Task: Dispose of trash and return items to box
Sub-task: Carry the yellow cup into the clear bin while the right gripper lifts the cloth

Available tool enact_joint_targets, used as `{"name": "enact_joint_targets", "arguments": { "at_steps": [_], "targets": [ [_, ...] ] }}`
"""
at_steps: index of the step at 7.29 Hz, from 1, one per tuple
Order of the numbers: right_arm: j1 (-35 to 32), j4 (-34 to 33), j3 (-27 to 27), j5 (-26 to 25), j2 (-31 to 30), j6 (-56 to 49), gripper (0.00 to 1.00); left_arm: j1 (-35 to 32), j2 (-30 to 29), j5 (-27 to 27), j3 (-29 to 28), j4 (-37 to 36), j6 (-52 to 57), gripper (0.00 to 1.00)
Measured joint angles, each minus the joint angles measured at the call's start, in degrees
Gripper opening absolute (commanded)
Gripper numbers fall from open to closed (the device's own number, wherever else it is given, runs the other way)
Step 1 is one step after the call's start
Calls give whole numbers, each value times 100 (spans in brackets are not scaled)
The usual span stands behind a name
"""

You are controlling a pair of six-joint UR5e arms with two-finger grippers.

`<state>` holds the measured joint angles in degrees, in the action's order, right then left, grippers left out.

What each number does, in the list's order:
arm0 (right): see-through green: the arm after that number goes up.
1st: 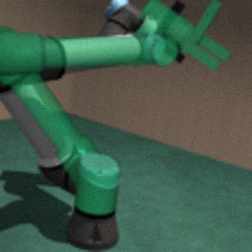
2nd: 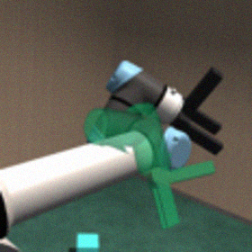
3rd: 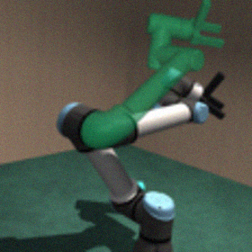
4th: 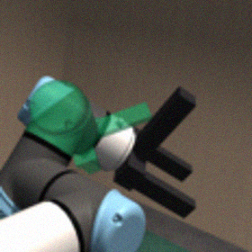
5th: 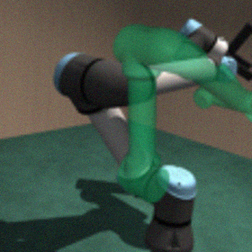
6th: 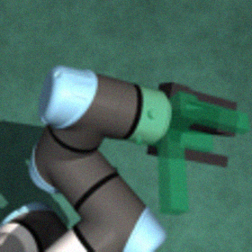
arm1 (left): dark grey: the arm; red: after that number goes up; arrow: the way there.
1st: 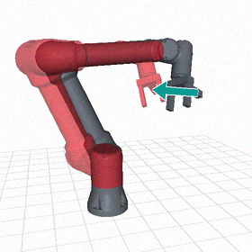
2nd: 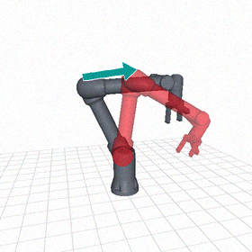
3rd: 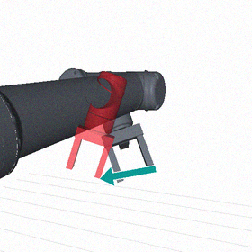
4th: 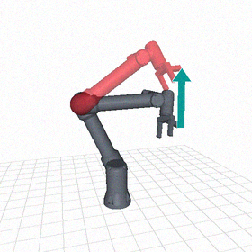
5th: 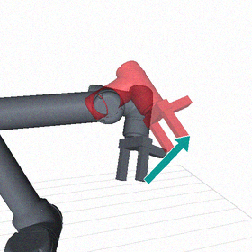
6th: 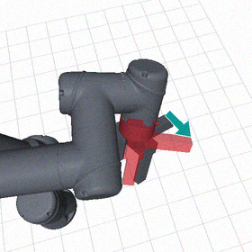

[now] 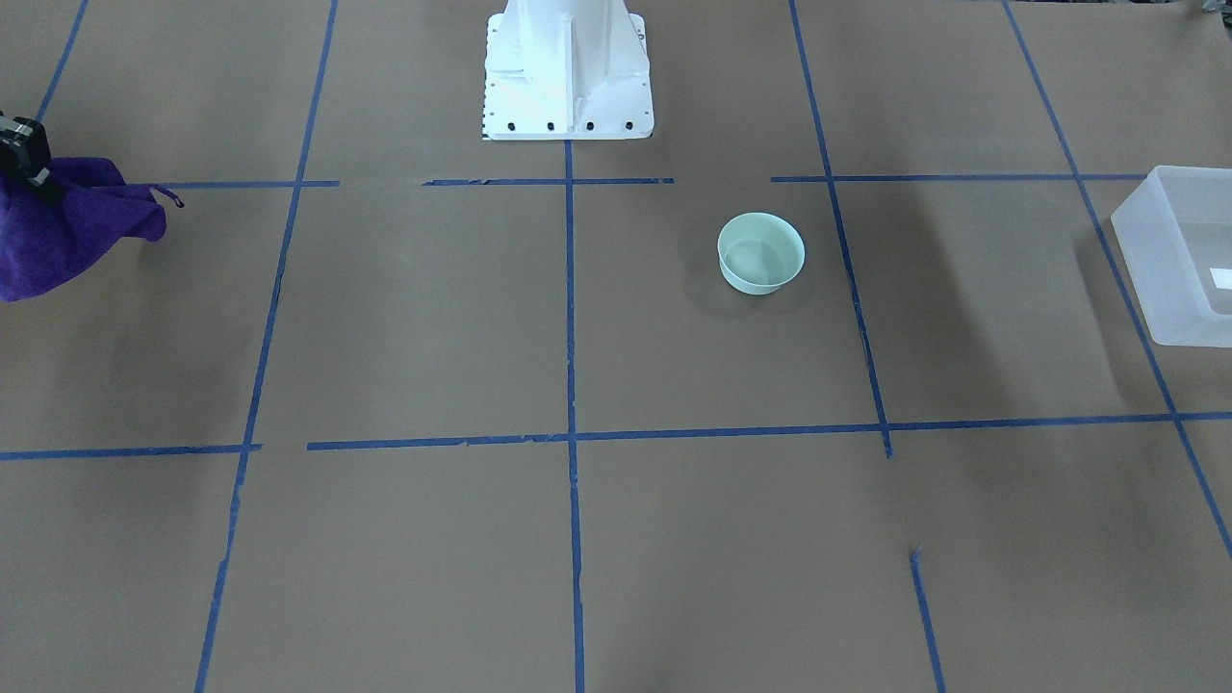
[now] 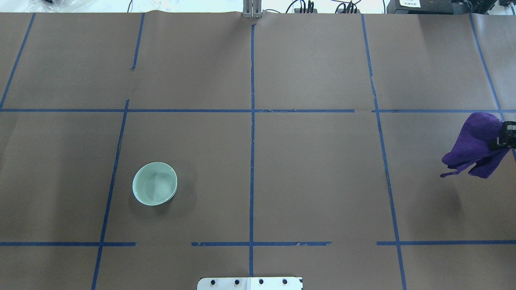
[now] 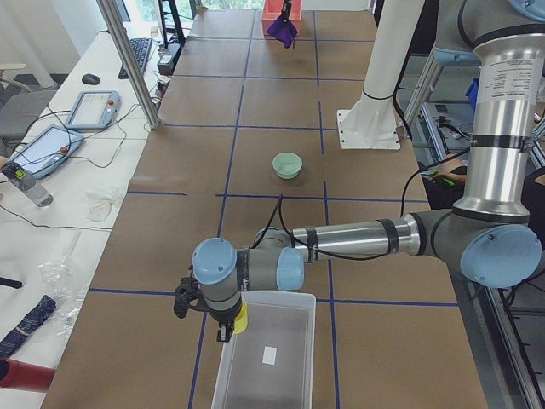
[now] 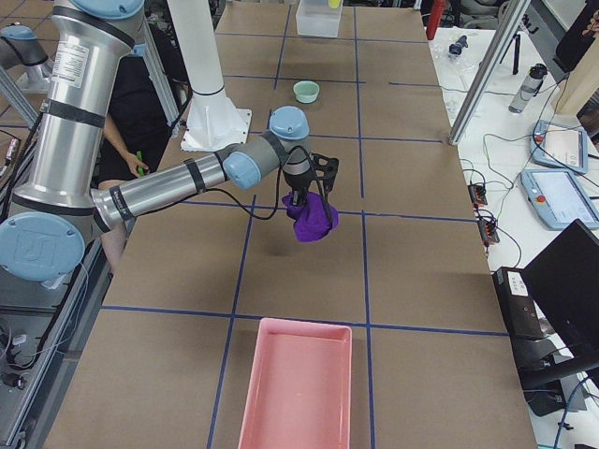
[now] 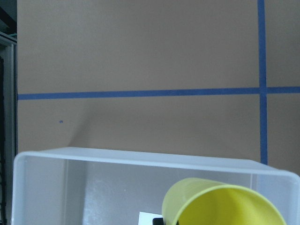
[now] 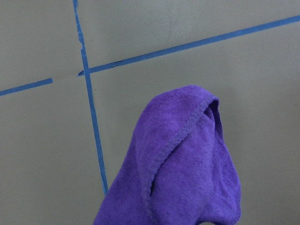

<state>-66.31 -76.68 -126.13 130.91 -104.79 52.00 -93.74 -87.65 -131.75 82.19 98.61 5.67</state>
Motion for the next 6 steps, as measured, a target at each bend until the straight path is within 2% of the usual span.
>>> {"name": "enact_joint_targets", "arguments": {
  "at_steps": [4, 6],
  "targets": [
    [-1322, -1661, -54, 143, 350, -2306, 0, 515, 600, -402, 8, 938, -20, 0],
    [-1661, -2068, -41, 153, 461, -2940, 0, 713, 692, -458, -11, 1153, -22, 0]
  ]
}}
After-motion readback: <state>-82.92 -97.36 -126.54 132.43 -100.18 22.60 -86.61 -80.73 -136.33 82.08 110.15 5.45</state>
